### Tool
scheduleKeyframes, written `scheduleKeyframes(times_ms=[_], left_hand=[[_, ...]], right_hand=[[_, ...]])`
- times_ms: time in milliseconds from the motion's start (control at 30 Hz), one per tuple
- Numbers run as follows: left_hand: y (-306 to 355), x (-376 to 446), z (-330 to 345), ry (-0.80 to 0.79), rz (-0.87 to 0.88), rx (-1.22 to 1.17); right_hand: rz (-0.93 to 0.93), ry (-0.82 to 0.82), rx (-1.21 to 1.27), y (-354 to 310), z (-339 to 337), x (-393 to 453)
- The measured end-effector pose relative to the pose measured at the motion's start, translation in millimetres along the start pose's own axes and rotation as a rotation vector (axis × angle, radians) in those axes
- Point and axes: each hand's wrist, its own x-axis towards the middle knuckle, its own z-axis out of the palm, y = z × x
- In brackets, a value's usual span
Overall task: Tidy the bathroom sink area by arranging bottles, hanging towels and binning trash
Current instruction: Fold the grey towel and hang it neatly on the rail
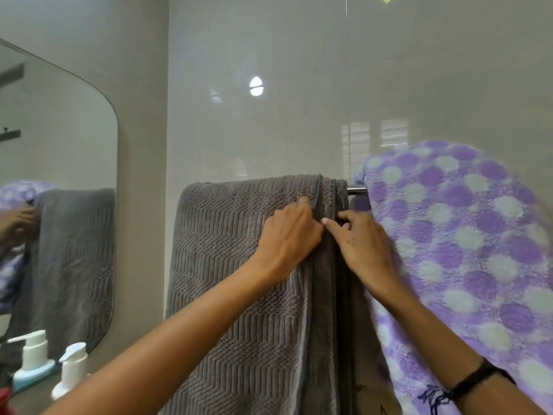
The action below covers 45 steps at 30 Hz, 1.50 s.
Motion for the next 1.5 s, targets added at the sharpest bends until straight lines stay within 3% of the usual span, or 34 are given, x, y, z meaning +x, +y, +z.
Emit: scheduleKeyframes(times_ms=[100,267,400,533,633,867,1000,1167,1300,1500], left_hand=[[4,8,-13,0.037,-0.04,-0.175],[29,18,-31,0.229,-0.029,-0.359],[40,9,-15,0.076,0.056,-0.243],[24,4,-5,0.073,0.041,-0.252],[19,5,-2,0.057,0.03,-0.304],[11,5,0,0.109,-0.14,-0.635],[7,20,-4,0.167,-0.156,-0.535],[21,53,-20,0.156,-0.063,-0.501],[21,42,-12,-0.042,-0.065,-0.269],[35,20,0,0.028,-0.021,-0.095]], right_hand=[[-0.031,-0.004,0.15,0,-3,1],[0.007,0.002,0.553,-1,-8,-2],[-0.003,-0.02,0.52,5,-6,-5],[0.121,-0.176,0.863,8,-6,-3],[0.154,-0.169,0.954,8,-7,2],[0.038,-0.026,0.712,-12,-6,27],[-0.063,0.002,0.505,-35,-9,56],[-0.058,0.305,0.265,-48,-24,95],[-0.031,0.085,-0.178,-43,-19,89],[0.009,0.002,-0.005,-41,-41,71]])
